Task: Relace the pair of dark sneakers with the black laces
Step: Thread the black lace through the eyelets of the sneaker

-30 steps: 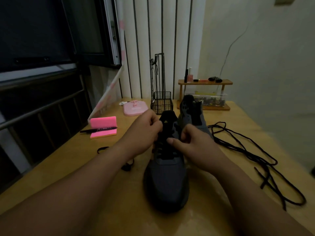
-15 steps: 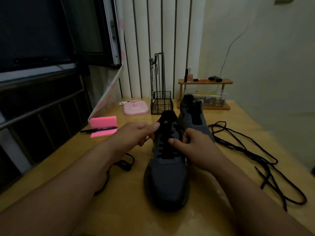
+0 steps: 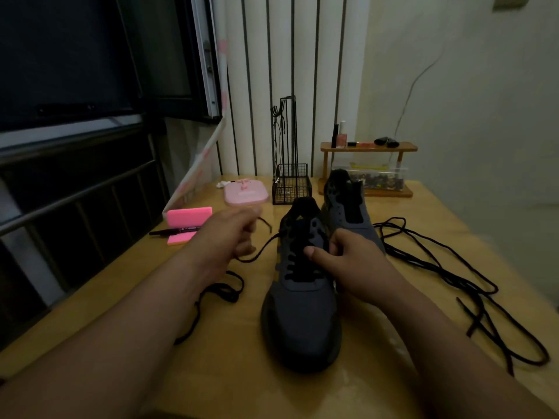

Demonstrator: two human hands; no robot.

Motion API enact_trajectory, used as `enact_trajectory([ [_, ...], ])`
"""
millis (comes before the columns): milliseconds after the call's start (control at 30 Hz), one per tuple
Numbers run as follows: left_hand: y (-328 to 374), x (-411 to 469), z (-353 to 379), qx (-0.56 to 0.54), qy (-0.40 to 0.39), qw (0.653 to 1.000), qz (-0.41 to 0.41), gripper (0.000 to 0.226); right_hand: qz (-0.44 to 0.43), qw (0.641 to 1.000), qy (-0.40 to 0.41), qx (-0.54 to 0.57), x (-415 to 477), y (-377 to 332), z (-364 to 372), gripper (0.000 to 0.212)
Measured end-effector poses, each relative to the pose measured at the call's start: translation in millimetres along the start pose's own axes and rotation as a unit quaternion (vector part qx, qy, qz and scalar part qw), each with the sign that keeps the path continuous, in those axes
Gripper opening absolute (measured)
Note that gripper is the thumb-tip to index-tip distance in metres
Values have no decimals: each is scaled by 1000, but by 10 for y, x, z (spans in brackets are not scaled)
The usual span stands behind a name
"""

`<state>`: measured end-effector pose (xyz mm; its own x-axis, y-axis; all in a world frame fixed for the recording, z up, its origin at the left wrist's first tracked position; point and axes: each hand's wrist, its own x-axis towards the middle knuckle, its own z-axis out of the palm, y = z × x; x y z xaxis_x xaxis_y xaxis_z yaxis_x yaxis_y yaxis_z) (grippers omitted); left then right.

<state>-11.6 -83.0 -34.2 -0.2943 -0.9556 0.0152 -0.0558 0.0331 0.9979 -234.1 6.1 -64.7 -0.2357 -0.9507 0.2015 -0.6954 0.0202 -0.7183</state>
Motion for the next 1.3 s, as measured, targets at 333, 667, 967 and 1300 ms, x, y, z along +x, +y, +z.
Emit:
enact_trajectory([
  [333, -394, -273, 497, 278, 94, 944, 149, 36, -177, 976, 121, -35, -30, -19, 2, 13],
  [667, -628, -176, 597, 147, 75, 980, 112, 65, -216, 940, 84, -251, 71, -379, -2, 19],
  [967, -699, -173, 596, 129, 76, 981, 120, 60, -154, 981, 34, -110, 129, -408, -52, 8],
  [1300, -738, -210, 578, 85, 72, 985, 133, 63, -83, 995, 2, 47, 106, -543, -166, 12],
])
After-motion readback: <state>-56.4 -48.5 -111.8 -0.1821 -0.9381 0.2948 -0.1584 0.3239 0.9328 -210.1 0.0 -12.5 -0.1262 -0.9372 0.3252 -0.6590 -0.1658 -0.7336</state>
